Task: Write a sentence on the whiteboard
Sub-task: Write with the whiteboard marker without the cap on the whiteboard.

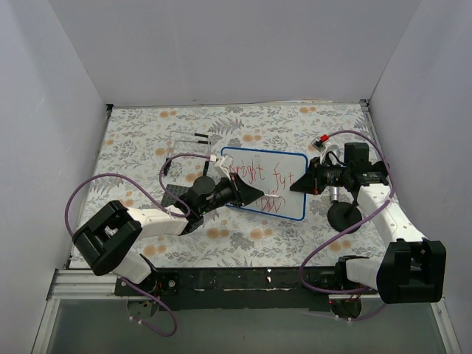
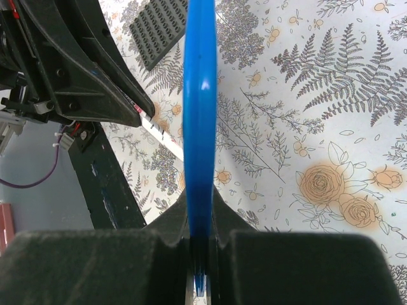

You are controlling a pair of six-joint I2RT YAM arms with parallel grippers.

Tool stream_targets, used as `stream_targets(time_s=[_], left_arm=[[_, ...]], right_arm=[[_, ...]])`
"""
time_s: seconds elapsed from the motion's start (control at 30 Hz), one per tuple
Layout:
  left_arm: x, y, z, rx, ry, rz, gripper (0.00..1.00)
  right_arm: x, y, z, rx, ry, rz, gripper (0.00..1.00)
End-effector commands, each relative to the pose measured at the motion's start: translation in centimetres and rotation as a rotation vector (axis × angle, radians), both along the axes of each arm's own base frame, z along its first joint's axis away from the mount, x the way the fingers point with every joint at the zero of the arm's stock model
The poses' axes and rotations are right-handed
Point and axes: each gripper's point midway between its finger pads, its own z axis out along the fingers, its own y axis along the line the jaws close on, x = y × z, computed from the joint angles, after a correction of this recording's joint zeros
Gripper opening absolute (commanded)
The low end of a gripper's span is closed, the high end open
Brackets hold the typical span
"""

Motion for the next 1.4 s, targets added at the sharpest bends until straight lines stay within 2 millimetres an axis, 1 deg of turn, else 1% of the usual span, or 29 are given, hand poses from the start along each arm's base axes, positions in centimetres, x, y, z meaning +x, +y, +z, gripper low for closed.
stream_targets(time_s=[0.0,0.2,0.4,0.57,0.63,0.8,0.97,1.17,1.37], left_arm=[[0.1,0.9,-0.9,0.045,0.001,0.015,0.0],[-0.4,0.2,-1.8,0.053,0.031,-0.033,0.0],[-0.4,-0.6,-1.7,0.052,0.036,-0.065,0.0],[-0.8,-1.4,-2.1,0.048,0.052,-0.109,0.0],[-0.9,-1.9,-1.8,0.04,0.049,-0.126,0.0],[-1.0,-2.7,-2.0,0.041,0.057,-0.156,0.0],[-1.2,-2.5,-3.0,0.07,0.078,-0.159,0.0],[-1.1,-1.7,-3.9,0.127,0.084,-0.129,0.0],[-0.4,-1.0,-3.4,0.143,0.063,-0.075,0.0]], right_arm=[[-0.2,0.5,2.2,0.055,-0.071,0.044,0.01],[-0.2,0.5,2.3,0.056,-0.072,0.043,0.01],[-0.3,0.5,2.3,0.056,-0.074,0.046,0.01],[-0.3,0.5,2.3,0.056,-0.073,0.044,0.01],[-0.2,0.5,2.3,0.056,-0.073,0.044,0.01],[-0.2,0.5,2.3,0.056,-0.071,0.043,0.01],[-0.2,0.5,2.3,0.056,-0.071,0.043,0.01],[-0.3,0.5,2.3,0.057,-0.071,0.045,0.01],[-0.3,0.5,2.4,0.057,-0.073,0.042,0.01]])
